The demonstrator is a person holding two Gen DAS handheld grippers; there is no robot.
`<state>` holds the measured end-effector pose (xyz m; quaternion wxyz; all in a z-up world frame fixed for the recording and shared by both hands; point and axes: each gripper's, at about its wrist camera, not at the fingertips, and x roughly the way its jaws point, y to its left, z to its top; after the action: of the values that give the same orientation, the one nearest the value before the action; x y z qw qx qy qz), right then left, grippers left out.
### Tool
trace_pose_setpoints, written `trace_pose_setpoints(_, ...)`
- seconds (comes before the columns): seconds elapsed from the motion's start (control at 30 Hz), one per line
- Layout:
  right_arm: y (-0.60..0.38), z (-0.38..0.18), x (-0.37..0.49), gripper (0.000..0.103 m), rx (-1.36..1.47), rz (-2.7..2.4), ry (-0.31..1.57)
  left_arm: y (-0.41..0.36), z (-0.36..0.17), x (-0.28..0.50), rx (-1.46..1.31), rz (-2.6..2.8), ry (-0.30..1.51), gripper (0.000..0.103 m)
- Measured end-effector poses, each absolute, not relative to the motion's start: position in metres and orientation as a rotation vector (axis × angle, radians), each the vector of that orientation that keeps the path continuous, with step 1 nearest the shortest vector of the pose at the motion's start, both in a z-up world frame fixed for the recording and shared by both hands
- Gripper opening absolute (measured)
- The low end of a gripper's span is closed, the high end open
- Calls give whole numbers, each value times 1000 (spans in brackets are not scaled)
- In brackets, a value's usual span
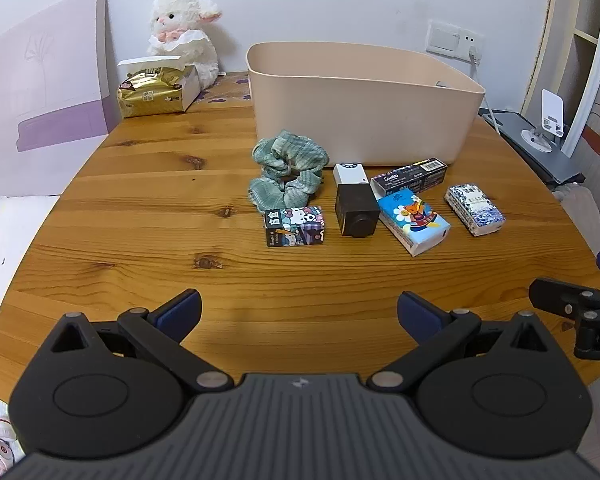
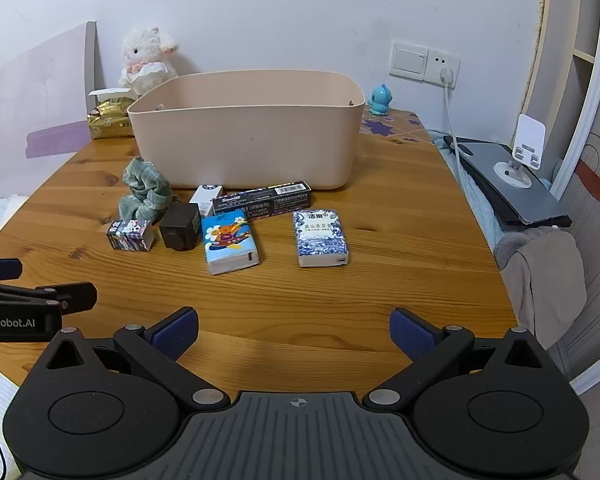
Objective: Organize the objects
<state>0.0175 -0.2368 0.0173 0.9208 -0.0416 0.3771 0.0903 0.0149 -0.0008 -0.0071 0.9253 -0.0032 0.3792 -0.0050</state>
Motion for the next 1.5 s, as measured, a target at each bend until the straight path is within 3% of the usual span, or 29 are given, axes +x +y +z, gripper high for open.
trace_pose_setpoints(1.5, -252, 11, 49, 103, -66, 168, 797, -6, -14, 55, 0, -12, 803, 103)
